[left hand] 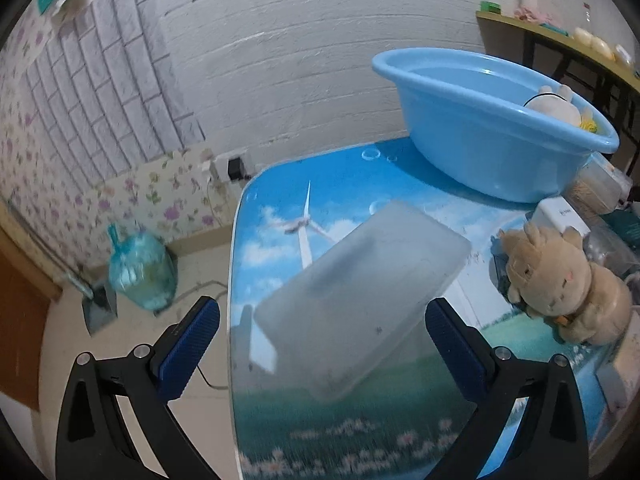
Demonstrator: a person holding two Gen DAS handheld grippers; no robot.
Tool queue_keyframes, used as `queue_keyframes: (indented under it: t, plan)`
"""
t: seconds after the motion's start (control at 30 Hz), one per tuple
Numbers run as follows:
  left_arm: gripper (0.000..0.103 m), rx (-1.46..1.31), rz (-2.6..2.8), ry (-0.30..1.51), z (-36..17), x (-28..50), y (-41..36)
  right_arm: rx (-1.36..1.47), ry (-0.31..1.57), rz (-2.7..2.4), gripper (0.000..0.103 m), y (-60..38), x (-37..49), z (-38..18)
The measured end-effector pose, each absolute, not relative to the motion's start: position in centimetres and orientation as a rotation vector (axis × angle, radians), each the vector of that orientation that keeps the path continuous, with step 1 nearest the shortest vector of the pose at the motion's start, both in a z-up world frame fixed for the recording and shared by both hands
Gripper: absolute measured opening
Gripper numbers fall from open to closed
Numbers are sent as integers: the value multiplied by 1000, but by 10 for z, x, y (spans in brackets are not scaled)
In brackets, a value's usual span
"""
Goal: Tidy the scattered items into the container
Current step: 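Grasp the tied floss-pick box with the right gripper while the left grasps the frosted box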
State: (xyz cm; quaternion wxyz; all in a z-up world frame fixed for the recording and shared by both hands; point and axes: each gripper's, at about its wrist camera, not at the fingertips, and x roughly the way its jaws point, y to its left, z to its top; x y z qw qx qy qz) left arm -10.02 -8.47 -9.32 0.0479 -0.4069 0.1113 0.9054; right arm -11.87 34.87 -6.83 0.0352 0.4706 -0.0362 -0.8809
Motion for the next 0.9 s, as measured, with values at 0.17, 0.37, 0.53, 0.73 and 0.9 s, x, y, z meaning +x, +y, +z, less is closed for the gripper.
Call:
queue_keyframes:
  t: [0.17, 0.37, 0.53, 0.73, 0.9]
  plan:
    - [103, -1182, 2724, 352, -88, -115, -86, 1466, -112, -2697, 88, 350, -122, -72]
    - [103, -1278, 2603, 259, -99, -133, -93, 1470, -89, -2705, 77, 347, -125, -73]
    - [94, -1336, 2565, 126, -103, -133, -104, 1515, -81, -2691, 59, 348, -128, -78]
    - [63, -1341, 2572, 93, -99, -114, -100, 1493, -134, -2685, 58, 353, -120, -74]
    - [60, -1404, 2609, 19, -94, -94, -97, 1441, -145, -2675, 58, 349, -109, -66]
